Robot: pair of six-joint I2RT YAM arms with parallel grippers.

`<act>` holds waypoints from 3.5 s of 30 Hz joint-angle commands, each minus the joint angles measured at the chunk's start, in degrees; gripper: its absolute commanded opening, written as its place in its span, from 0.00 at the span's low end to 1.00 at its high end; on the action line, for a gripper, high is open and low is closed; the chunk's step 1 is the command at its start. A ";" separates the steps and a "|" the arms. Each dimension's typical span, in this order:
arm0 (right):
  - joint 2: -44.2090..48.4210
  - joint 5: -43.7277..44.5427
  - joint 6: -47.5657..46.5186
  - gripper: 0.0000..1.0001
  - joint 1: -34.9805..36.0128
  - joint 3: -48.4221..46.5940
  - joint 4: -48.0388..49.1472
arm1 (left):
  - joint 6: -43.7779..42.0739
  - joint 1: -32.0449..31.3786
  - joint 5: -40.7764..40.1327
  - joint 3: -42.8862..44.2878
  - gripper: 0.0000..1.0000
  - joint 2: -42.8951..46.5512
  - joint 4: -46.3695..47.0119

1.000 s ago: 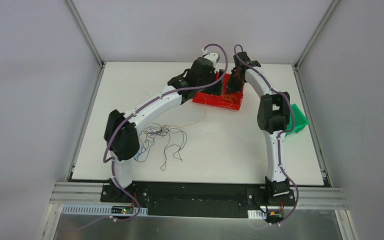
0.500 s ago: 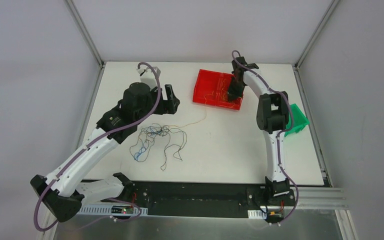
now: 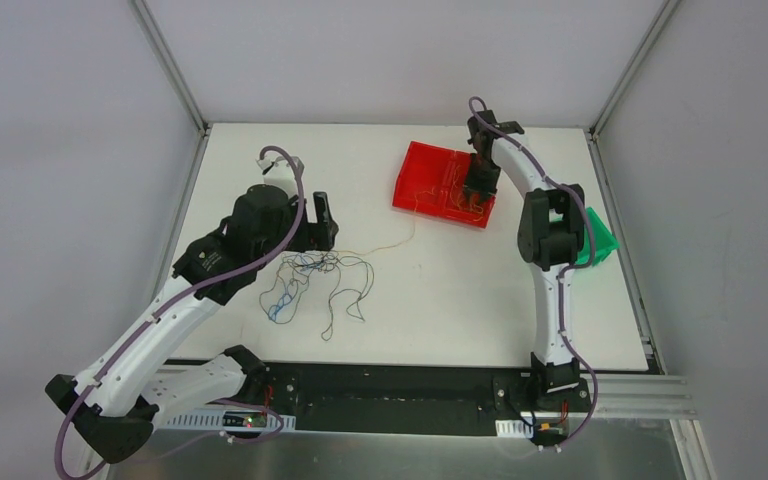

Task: Untangle the cables
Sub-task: Place the cable in the bin, then untie the cable.

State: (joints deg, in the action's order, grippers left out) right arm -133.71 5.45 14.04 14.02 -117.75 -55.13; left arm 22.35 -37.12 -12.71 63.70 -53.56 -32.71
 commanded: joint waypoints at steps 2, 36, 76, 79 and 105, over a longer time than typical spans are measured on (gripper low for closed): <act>5.82 1.87 -0.54 0.31 -0.25 -5.81 -4.26 | -0.54 -0.01 -2.77 0.20 0.85 0.71 -3.14; 43.91 -4.66 9.30 0.96 27.60 41.46 32.07 | 20.01 12.43 0.47 -16.74 0.96 -1.85 -3.71; 19.03 22.18 18.84 0.00 47.08 36.32 17.34 | 23.25 18.31 -3.73 -29.63 0.25 -6.24 13.57; 24.01 23.27 19.63 0.00 47.07 42.11 17.40 | 23.27 18.83 -4.16 -29.95 0.13 -5.57 13.64; 63.47 12.03 16.69 0.63 32.12 65.51 18.49 | 20.36 21.04 3.47 -26.52 0.00 -1.37 14.96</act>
State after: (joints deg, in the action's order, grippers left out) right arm -69.91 24.23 31.03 43.24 -50.33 -41.67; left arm 44.01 -16.40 -12.45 34.22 -54.22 -19.05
